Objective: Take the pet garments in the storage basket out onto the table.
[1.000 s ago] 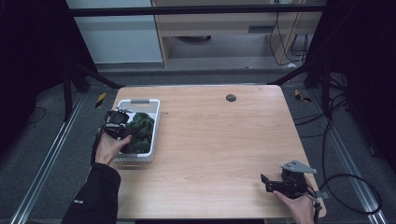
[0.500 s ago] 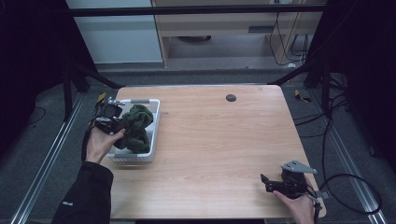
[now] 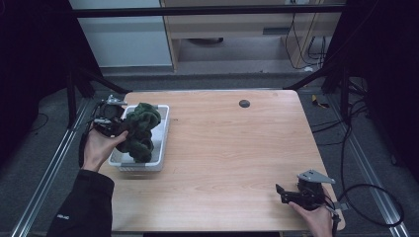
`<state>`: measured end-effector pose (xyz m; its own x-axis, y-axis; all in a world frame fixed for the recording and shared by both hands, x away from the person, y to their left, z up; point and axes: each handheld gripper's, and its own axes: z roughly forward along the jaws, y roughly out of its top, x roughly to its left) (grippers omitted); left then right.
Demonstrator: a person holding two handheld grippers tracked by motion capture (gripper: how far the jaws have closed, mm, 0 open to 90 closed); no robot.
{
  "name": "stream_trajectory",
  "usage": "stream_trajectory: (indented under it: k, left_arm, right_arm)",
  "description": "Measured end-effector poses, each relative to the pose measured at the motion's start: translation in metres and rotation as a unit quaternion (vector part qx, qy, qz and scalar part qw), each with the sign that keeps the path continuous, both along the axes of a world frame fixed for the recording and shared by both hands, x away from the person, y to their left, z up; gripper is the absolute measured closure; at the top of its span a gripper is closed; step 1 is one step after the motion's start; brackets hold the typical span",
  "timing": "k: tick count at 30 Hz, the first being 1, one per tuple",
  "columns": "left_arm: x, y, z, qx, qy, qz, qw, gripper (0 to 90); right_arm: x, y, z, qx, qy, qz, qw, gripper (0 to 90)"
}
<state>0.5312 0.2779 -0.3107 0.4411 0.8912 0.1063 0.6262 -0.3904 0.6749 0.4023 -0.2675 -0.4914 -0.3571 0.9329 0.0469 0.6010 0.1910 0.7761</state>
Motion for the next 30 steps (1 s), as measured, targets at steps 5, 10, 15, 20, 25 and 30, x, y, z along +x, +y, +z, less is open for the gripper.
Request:
stream_trajectory:
  k: [5,10,15,20,25,30]
  left_arm:
    - [-0.002,-0.001,0.006,-0.001,-0.007,-0.007,0.9999,77.8]
    - [-0.004,-0.003,0.013,-0.003,-0.012,-0.014,0.9998,77.8]
    - [-0.005,-0.006,0.018,-0.003,-0.011,-0.021,0.9997,77.8]
    - [-0.008,-0.008,0.024,0.001,-0.009,-0.033,0.9994,77.8]
    - [-0.012,-0.008,0.035,0.004,-0.014,-0.040,0.9991,77.8]
    - [-0.016,-0.007,0.046,0.006,-0.021,-0.045,0.9987,77.9]
  right_arm:
    - [0.000,0.000,0.000,0.001,0.000,0.000,1.0000,8.1]
    - [0.000,0.000,0.000,0.002,0.001,-0.001,1.0000,8.1]
    - [0.000,0.000,0.000,0.002,0.001,0.000,1.0000,8.1]
    - [0.000,0.000,0.000,0.003,0.002,0.000,1.0000,8.1]
    - [0.000,0.000,0.000,0.003,0.002,0.000,1.0000,8.1]
    - [0.000,0.000,0.000,0.003,0.002,0.000,1.0000,8.1]
